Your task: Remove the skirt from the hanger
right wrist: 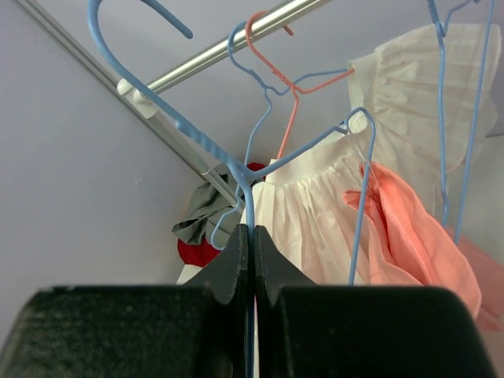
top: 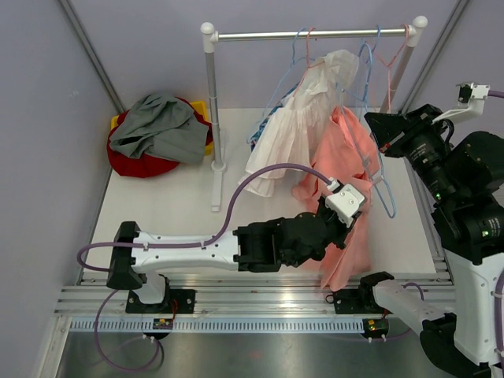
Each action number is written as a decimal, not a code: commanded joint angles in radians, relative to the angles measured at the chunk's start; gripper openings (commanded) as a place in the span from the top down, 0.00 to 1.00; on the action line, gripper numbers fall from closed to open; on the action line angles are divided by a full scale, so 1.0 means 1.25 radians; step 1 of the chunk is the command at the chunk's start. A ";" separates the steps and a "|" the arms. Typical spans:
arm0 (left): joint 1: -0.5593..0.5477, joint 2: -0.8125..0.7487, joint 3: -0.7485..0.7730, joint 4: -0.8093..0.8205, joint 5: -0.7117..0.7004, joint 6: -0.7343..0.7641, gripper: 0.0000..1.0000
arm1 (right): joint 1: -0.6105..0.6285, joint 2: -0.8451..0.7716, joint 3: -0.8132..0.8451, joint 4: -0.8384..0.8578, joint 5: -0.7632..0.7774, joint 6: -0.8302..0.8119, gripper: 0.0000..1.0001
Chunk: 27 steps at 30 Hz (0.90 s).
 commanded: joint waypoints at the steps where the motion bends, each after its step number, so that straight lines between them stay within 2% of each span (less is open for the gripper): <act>1: -0.030 -0.035 0.080 0.031 -0.043 0.052 1.00 | 0.005 -0.005 -0.048 0.133 0.046 0.016 1.00; 5: -0.074 -0.024 0.117 0.015 -0.026 0.086 1.00 | 0.004 -0.012 -0.123 0.190 0.107 0.007 1.00; 12: -0.098 0.018 0.196 -0.010 0.010 0.088 1.00 | 0.004 -0.050 -0.232 0.278 0.243 -0.003 1.00; 21: -0.111 0.061 0.260 -0.057 0.044 0.084 1.00 | 0.004 -0.046 -0.266 0.289 0.414 0.016 1.00; 27: -0.115 0.083 0.296 -0.092 0.081 0.093 1.00 | 0.005 -0.037 -0.275 0.306 0.442 0.025 1.00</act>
